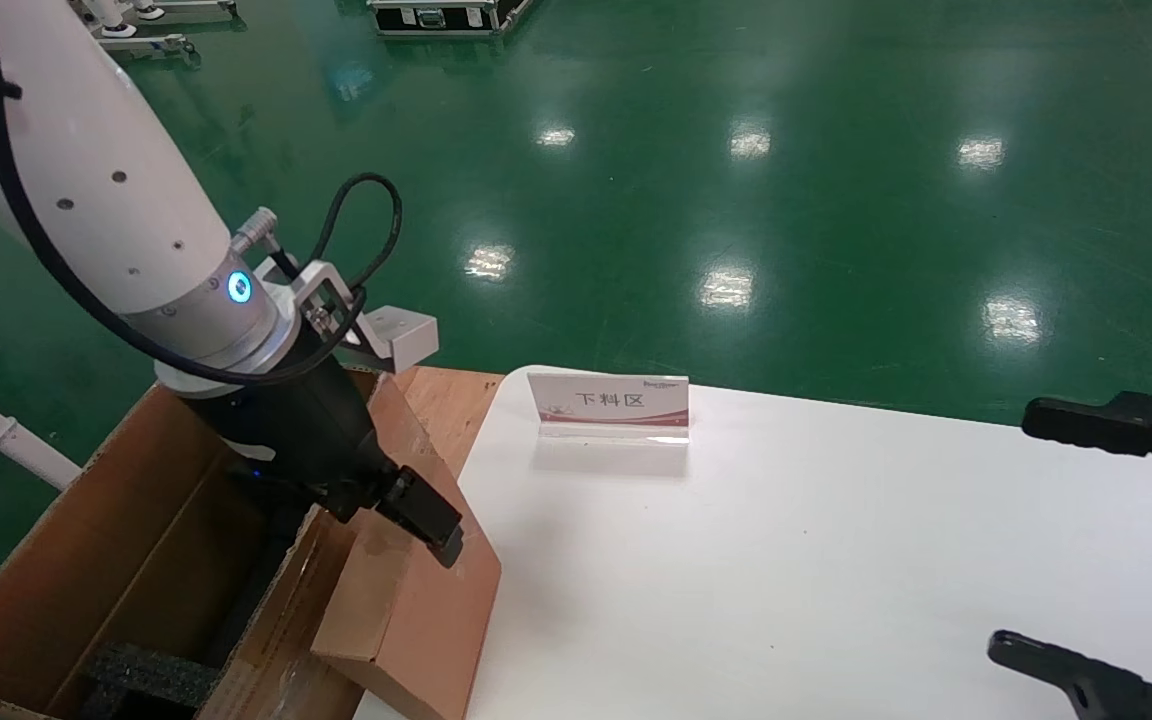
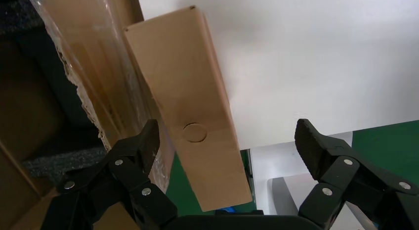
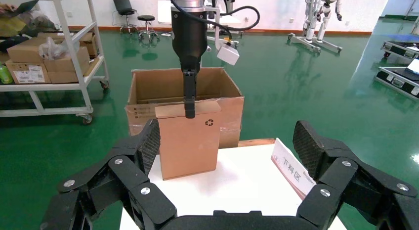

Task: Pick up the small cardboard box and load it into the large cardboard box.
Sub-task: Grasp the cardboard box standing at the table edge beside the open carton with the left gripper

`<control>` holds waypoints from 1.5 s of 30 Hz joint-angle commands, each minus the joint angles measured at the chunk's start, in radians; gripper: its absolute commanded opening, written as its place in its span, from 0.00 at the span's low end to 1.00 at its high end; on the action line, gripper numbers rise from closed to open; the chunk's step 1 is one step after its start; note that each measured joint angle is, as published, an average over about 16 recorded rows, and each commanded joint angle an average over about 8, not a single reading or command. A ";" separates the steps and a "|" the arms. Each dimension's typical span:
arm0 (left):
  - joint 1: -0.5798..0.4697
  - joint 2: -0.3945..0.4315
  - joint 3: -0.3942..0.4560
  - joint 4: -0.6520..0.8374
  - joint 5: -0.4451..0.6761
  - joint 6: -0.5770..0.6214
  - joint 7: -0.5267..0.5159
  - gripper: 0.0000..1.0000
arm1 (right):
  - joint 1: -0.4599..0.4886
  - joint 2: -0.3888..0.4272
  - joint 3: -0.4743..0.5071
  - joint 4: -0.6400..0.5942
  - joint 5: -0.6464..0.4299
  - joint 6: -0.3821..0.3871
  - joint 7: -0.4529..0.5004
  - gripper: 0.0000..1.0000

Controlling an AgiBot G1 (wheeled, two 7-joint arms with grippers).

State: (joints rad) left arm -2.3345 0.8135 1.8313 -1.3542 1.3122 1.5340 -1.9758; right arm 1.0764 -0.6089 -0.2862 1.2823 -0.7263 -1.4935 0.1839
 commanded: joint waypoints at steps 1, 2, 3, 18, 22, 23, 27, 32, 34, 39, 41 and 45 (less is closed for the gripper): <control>0.002 -0.001 0.012 0.000 -0.001 -0.004 -0.003 1.00 | 0.000 0.000 0.000 0.000 0.000 0.000 0.000 1.00; 0.003 -0.002 0.017 0.000 -0.002 -0.006 -0.003 1.00 | 0.000 0.000 0.000 0.000 0.000 0.000 0.000 1.00; 0.005 -0.003 0.021 0.000 -0.003 -0.008 -0.004 1.00 | 0.000 0.000 0.000 0.000 0.000 0.000 0.000 1.00; 0.031 -0.004 0.070 0.002 -0.005 -0.022 -0.008 1.00 | 0.000 0.001 -0.001 0.000 0.001 0.001 -0.001 1.00; 0.033 -0.004 0.074 0.002 -0.007 -0.026 -0.007 1.00 | 0.000 0.001 -0.001 0.000 0.001 0.001 -0.001 1.00; 0.033 -0.004 0.075 0.002 -0.007 -0.027 -0.007 1.00 | 0.000 0.001 -0.001 0.000 0.001 0.001 -0.001 1.00; 0.033 -0.004 0.075 0.002 -0.008 -0.028 -0.007 0.54 | 0.000 0.001 -0.001 0.000 0.001 0.001 -0.001 1.00; 0.033 -0.003 0.073 0.002 -0.007 -0.027 -0.007 0.00 | 0.000 0.001 -0.001 0.000 0.001 0.001 -0.001 0.96; 0.033 -0.003 0.072 0.002 -0.006 -0.026 -0.007 0.00 | 0.000 0.001 -0.001 0.000 0.001 0.001 -0.001 0.71; 0.033 -0.003 0.071 0.002 -0.006 -0.025 -0.007 0.00 | 0.000 0.001 -0.001 0.000 0.001 0.001 -0.001 0.08; 0.033 -0.003 0.071 0.002 -0.006 -0.024 -0.007 0.00 | 0.000 0.001 -0.001 0.000 0.001 0.001 -0.001 0.00; 0.033 -0.003 0.071 0.002 -0.005 -0.023 -0.007 0.00 | 0.000 0.001 -0.001 0.000 0.001 0.001 -0.001 0.00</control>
State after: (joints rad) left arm -2.3014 0.8100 1.9021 -1.3519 1.3068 1.5104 -1.9832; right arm 1.0764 -0.6082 -0.2874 1.2820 -0.7252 -1.4926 0.1832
